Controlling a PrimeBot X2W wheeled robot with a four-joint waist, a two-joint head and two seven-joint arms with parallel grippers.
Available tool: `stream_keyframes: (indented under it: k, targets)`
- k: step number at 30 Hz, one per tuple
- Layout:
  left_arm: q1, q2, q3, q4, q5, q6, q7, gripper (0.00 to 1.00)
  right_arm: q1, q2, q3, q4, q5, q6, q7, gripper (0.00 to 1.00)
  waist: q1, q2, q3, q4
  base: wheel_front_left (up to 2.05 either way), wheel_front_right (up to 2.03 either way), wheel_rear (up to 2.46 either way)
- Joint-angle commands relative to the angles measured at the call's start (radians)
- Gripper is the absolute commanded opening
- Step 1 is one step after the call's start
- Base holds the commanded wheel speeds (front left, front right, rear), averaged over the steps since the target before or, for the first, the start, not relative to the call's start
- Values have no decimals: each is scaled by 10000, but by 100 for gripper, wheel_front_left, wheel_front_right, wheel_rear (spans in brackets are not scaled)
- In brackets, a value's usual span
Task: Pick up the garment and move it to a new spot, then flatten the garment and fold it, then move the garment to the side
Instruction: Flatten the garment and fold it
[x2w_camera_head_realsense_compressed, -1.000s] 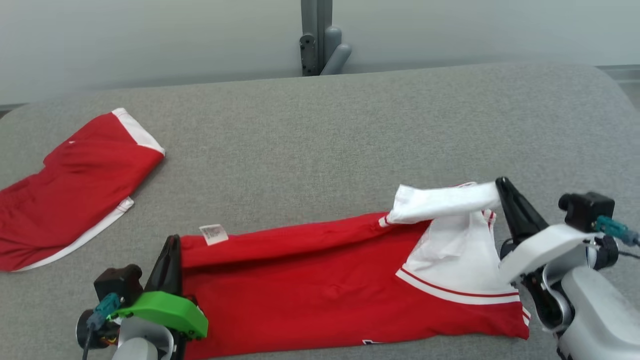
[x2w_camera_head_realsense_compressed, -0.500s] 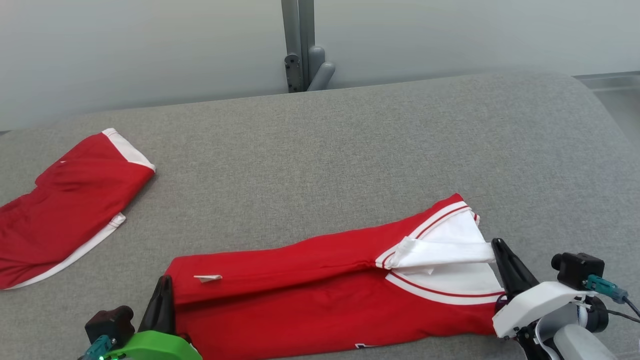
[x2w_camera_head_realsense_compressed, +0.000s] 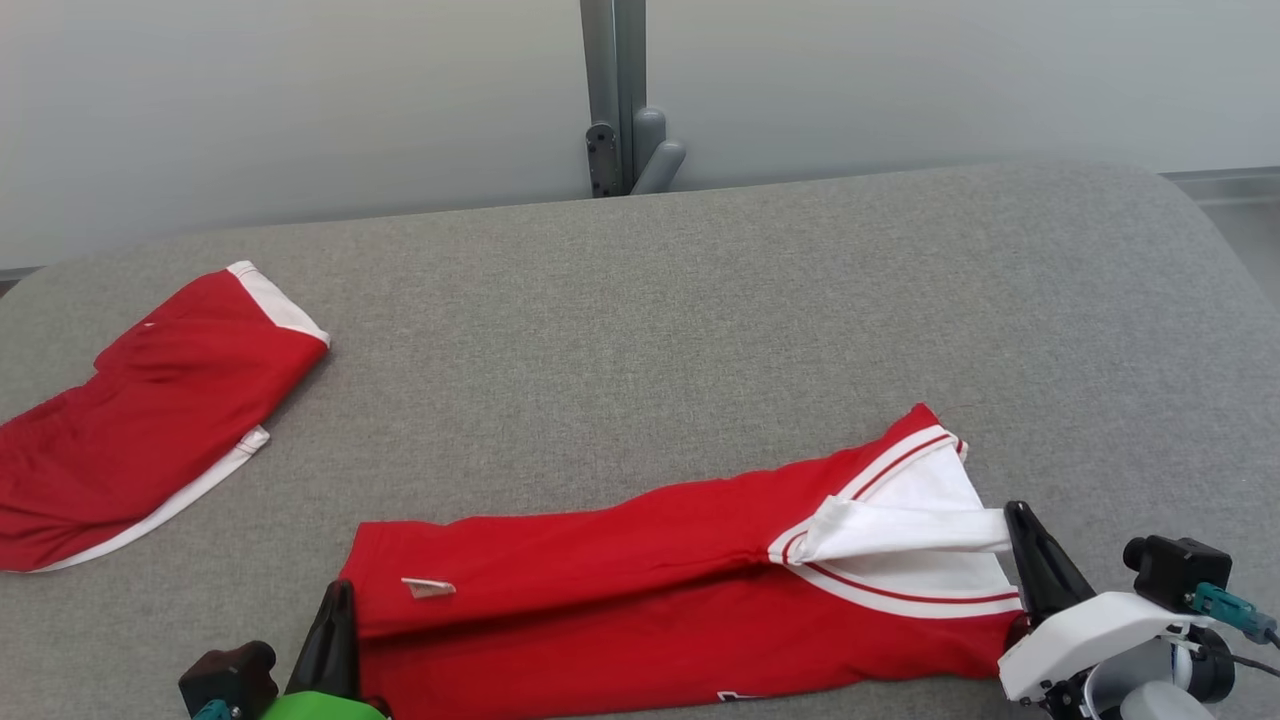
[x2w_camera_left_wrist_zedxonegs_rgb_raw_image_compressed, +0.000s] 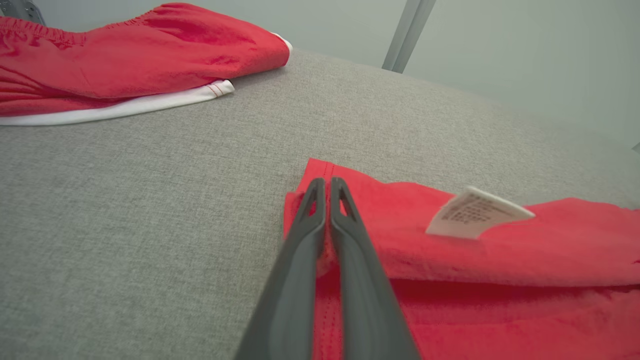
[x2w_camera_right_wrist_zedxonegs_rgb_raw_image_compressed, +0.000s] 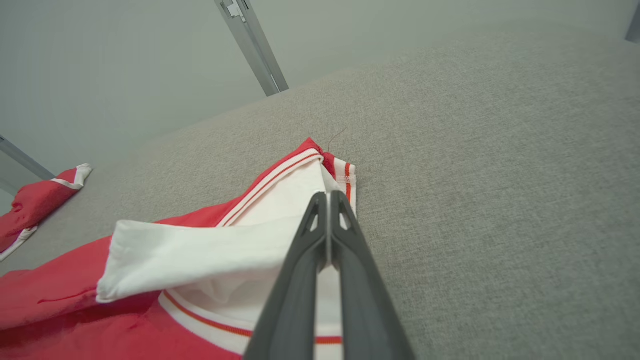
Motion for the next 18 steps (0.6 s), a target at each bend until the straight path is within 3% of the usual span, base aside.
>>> stream_keyframes:
  k: [1, 10, 11, 12, 18]
  targets:
    - [6, 33, -4, 7, -77, 37, 0, 0, 181, 12, -46, -46, 20, -13, -27, 0, 0, 73, 3, -1, 0, 0, 0]
    - [-124, 34, -107, 375, 25, 208, 0, 0, 684, 106, 227, -296, 171, -13, -27, 0, 0, 73, 41, -157, 0, 0, 0]
    - [-107, 33, -75, 394, 77, 244, 0, 41, 713, 90, 271, -152, 118, -13, -26, 37, 0, 73, 50, -167, 0, 0, 0]
    - [-69, 35, -19, 373, 117, 293, 0, 100, 698, 98, 260, -84, 68, -13, -26, 100, 0, 73, 54, -176, 0, 0, 0]
    - [502, 33, 151, -442, 781, 762, 0, 100, 631, 280, -633, -453, -801, -12, -27, 100, 0, 73, -50, -101, 0, 0, 0]
